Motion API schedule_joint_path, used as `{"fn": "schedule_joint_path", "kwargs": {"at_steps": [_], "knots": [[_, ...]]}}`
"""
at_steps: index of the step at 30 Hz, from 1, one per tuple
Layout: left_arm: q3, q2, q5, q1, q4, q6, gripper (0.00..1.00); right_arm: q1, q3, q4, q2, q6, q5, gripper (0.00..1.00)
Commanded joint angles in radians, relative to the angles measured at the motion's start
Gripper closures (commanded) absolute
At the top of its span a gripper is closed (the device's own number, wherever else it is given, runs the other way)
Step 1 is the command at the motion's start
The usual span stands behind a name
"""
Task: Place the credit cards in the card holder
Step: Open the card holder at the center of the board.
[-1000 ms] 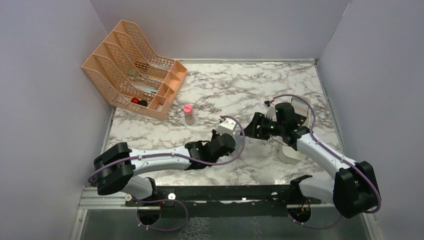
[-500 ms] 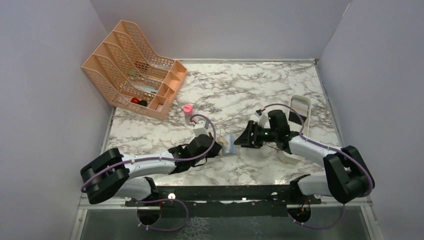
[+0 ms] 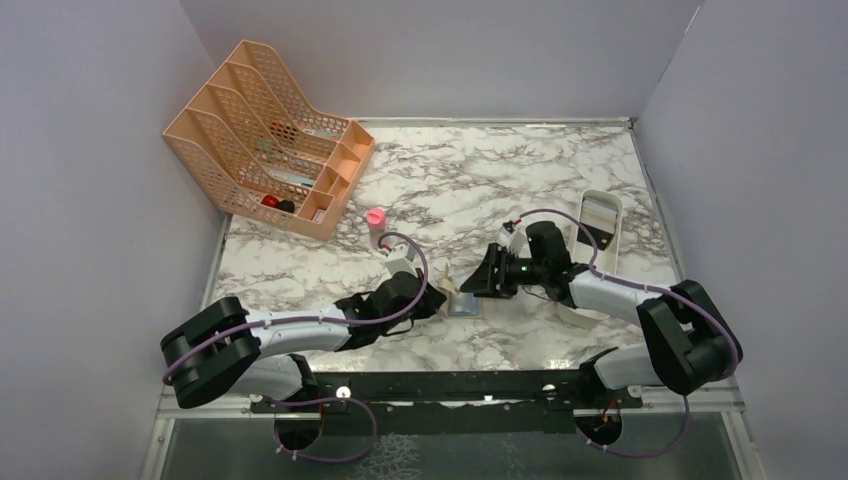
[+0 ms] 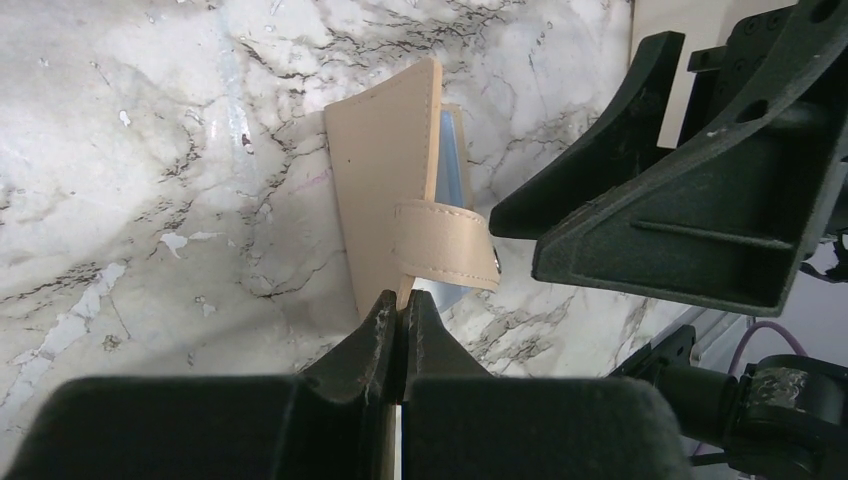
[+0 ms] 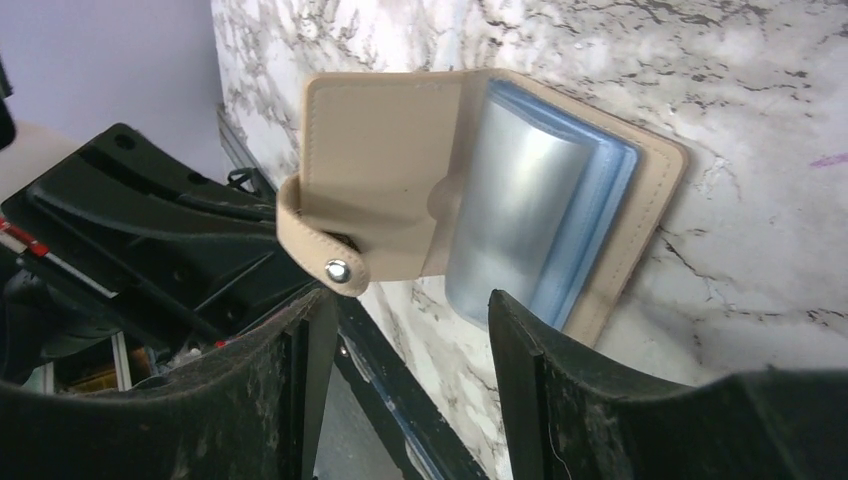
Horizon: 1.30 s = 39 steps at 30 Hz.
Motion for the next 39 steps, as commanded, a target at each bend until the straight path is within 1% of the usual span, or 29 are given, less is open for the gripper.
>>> {"fn": "schedule_joint_path", "kwargs": {"at_steps": [1,5,10,12,17,21,23,34,39], "knots": [[-0.028,-0.012,0.028,-0.003,0.020,-0.026,1.00,0.011,-0.001,0.067,0.055,0.025,0.030,0.37],[-0.034,-0.012,0.017,-0.003,0.017,0.000,1.00,0.031,0.000,0.105,0.102,0.030,0.035,0.37],[-0.051,-0.042,0.001,-0.002,-0.013,0.005,0.90,0.043,0.008,0.134,0.164,0.030,0.027,0.37],[-0.047,-0.060,-0.010,-0.002,-0.042,0.011,0.88,0.043,0.010,0.133,0.175,0.029,0.034,0.37],[-0.043,-0.076,-0.029,0.002,-0.078,0.024,0.88,0.055,0.014,0.122,0.168,0.028,0.072,0.37],[-0.048,-0.045,-0.016,0.005,-0.069,0.028,0.93,0.077,0.025,0.142,0.178,0.041,0.063,0.37],[-0.045,-0.026,-0.006,0.008,-0.062,0.033,0.94,0.086,0.025,0.168,0.187,0.056,0.049,0.36],[-0.050,-0.006,0.033,0.018,-0.060,0.037,0.94,0.100,0.000,0.366,0.168,0.165,-0.053,0.35],[-0.045,0.001,0.053,0.020,-0.054,0.034,0.89,0.108,0.012,0.406,0.186,0.173,-0.064,0.35]]}}
